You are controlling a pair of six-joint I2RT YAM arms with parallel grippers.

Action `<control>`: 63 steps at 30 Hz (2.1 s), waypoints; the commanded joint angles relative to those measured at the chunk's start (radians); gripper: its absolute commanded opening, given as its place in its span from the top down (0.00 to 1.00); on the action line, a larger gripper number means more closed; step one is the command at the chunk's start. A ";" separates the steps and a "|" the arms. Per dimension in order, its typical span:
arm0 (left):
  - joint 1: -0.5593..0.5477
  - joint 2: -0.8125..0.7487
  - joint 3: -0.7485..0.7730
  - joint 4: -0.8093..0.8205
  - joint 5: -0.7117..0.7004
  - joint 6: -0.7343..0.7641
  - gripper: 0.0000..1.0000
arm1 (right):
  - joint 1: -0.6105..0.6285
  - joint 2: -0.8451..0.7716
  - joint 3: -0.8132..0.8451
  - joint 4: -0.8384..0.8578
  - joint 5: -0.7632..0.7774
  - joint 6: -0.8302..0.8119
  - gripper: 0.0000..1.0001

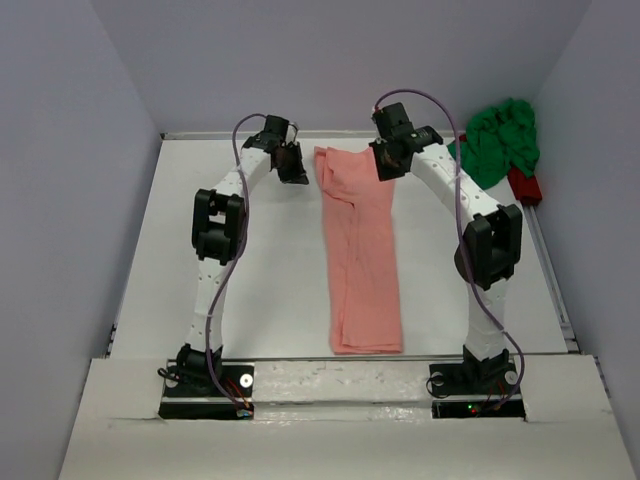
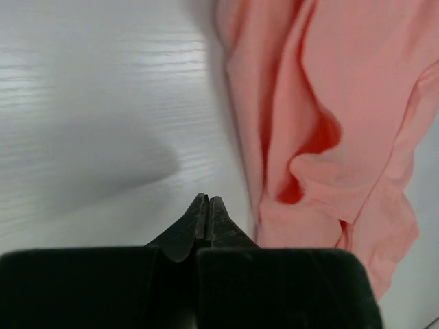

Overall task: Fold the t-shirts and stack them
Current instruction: Rotate the tshirt 90 degrees

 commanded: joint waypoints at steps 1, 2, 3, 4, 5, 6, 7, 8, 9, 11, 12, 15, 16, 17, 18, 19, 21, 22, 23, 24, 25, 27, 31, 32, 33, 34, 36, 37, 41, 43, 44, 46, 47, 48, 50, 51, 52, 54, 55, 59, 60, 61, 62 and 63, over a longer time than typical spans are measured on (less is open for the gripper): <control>-0.109 -0.218 -0.024 -0.055 -0.139 0.033 1.00 | -0.021 0.006 -0.122 0.013 -0.062 0.068 1.00; -0.124 -0.238 -0.034 -0.063 -0.186 0.033 1.00 | -0.010 -0.004 -0.188 0.023 -0.070 0.070 1.00; -0.155 -0.282 -0.057 -0.070 -0.214 0.031 1.00 | -0.010 -0.018 -0.221 0.038 -0.062 0.076 1.00; -0.170 -0.304 -0.063 -0.078 -0.241 0.031 1.00 | -0.010 -0.046 -0.254 0.049 -0.056 0.077 1.00; -0.184 -0.322 -0.066 -0.098 -0.310 0.028 1.00 | 0.002 -0.061 -0.321 0.058 -0.050 0.083 1.00; -0.203 -0.354 -0.065 -0.112 -0.341 0.021 1.00 | 0.002 -0.075 -0.349 0.064 -0.045 0.094 1.00; -0.209 -0.367 -0.061 -0.124 -0.361 0.017 1.00 | 0.002 -0.087 -0.377 0.069 -0.045 0.103 1.00; -0.212 -0.374 -0.055 -0.156 -0.378 0.008 1.00 | 0.012 -0.115 -0.431 0.072 -0.054 0.117 1.00; -0.211 -0.377 -0.029 -0.179 -0.378 0.004 1.00 | 0.025 -0.130 -0.458 0.084 -0.056 0.123 1.00; -0.214 -0.371 -0.008 -0.221 -0.371 -0.006 1.00 | 0.041 -0.161 -0.512 0.095 -0.048 0.136 1.00; -0.217 -0.376 -0.008 -0.239 -0.363 -0.003 1.00 | 0.053 -0.191 -0.558 0.099 -0.050 0.143 1.00; -0.238 -0.414 -0.101 -0.221 -0.423 -0.001 1.00 | 0.062 -0.244 -0.630 0.110 -0.041 0.160 1.00; -0.243 -0.423 -0.101 -0.212 -0.423 -0.006 1.00 | 0.062 -0.256 -0.630 0.110 -0.041 0.162 1.00; -0.246 -0.431 -0.147 -0.206 -0.421 -0.015 1.00 | 0.073 -0.270 -0.664 0.110 -0.039 0.171 1.00; -0.250 -0.439 -0.164 -0.199 -0.423 -0.015 1.00 | 0.073 -0.282 -0.682 0.110 -0.032 0.171 1.00; -0.255 -0.451 -0.201 -0.181 -0.427 -0.016 1.00 | 0.084 -0.313 -0.699 0.113 -0.028 0.182 1.00; -0.269 -0.456 -0.218 -0.172 -0.471 -0.019 1.00 | 0.084 -0.336 -0.733 0.113 -0.027 0.195 1.00; -0.279 -0.453 -0.219 -0.178 -0.481 -0.019 1.00 | 0.097 -0.356 -0.744 0.112 -0.031 0.203 1.00; -0.283 -0.451 -0.218 -0.181 -0.482 -0.019 1.00 | 0.110 -0.365 -0.764 0.112 -0.041 0.203 1.00; -0.283 -0.446 -0.215 -0.185 -0.486 -0.019 1.00 | 0.110 -0.374 -0.776 0.112 -0.062 0.203 1.00; -0.286 -0.440 -0.204 -0.199 -0.490 -0.021 1.00 | 0.122 -0.380 -0.785 0.110 -0.070 0.208 1.00; -0.286 -0.421 -0.178 -0.239 -0.495 -0.019 1.00 | 0.133 -0.406 -0.825 0.116 -0.094 0.214 1.00; -0.286 -0.388 -0.111 -0.288 -0.504 -0.019 1.00 | 0.173 -0.419 -0.867 0.132 -0.124 0.220 1.00; -0.284 -0.388 -0.109 -0.288 -0.507 -0.018 1.00 | 0.173 -0.413 -0.870 0.133 -0.128 0.222 1.00; -0.284 -0.388 -0.109 -0.290 -0.504 -0.016 1.00 | 0.186 -0.410 -0.873 0.135 -0.130 0.222 1.00; -0.286 -0.393 -0.112 -0.284 -0.502 -0.016 1.00 | 0.199 -0.405 -0.879 0.136 -0.130 0.225 1.00; -0.284 -0.393 -0.112 -0.285 -0.498 -0.015 1.00 | 0.208 -0.391 -0.891 0.142 -0.137 0.226 1.00; -0.286 -0.396 -0.112 -0.285 -0.498 -0.016 1.00 | 0.208 -0.387 -0.897 0.148 -0.137 0.226 1.00; -0.286 -0.406 -0.111 -0.294 -0.496 -0.015 1.00 | 0.208 -0.342 -0.914 0.173 -0.162 0.228 1.00; -0.286 -0.419 -0.109 -0.296 -0.495 -0.015 1.00 | 0.208 -0.301 -0.910 0.188 -0.174 0.219 1.00; -0.286 -0.423 -0.106 -0.297 -0.496 -0.015 1.00 | 0.208 -0.288 -0.907 0.194 -0.177 0.217 1.00; -0.286 -0.439 -0.098 -0.305 -0.502 -0.010 1.00 | 0.217 -0.240 -0.884 0.196 -0.193 0.202 1.00; -0.284 -0.442 -0.094 -0.310 -0.502 -0.009 1.00 | 0.217 -0.224 -0.874 0.198 -0.191 0.199 1.00; -0.286 -0.448 -0.089 -0.319 -0.504 -0.009 1.00 | 0.217 -0.207 -0.849 0.198 -0.190 0.194 1.00; -0.286 -0.459 -0.086 -0.322 -0.502 -0.004 1.00 | 0.217 -0.163 -0.819 0.193 -0.188 0.186 1.00; -0.284 -0.469 -0.087 -0.324 -0.502 -0.001 1.00 | 0.217 -0.147 -0.790 0.193 -0.185 0.183 1.00; -0.284 -0.474 -0.087 -0.325 -0.504 0.000 1.00 | 0.217 -0.131 -0.772 0.187 -0.185 0.180 1.00; -0.284 -0.486 -0.089 -0.330 -0.505 0.004 1.00 | 0.217 -0.083 -0.737 0.181 -0.180 0.173 1.00; -0.284 -0.491 -0.095 -0.328 -0.505 0.005 1.00 | 0.217 -0.068 -0.698 0.175 -0.183 0.171 1.00; -0.286 -0.505 -0.121 -0.327 -0.505 0.011 1.00 | 0.217 0.008 -0.583 0.141 -0.154 0.162 1.00; -0.284 -0.511 -0.127 -0.324 -0.504 0.014 1.00 | 0.217 0.034 -0.560 0.136 -0.139 0.160 1.00; -0.286 -0.514 -0.140 -0.321 -0.504 0.016 1.00 | 0.217 0.049 -0.537 0.119 -0.134 0.159 1.00; -0.286 -0.517 -0.161 -0.317 -0.504 0.016 1.00 | 0.217 0.063 -0.490 0.112 -0.131 0.159 1.00; -0.284 -0.525 -0.172 -0.310 -0.504 0.017 1.00 | 0.217 0.077 -0.465 0.104 -0.130 0.159 1.00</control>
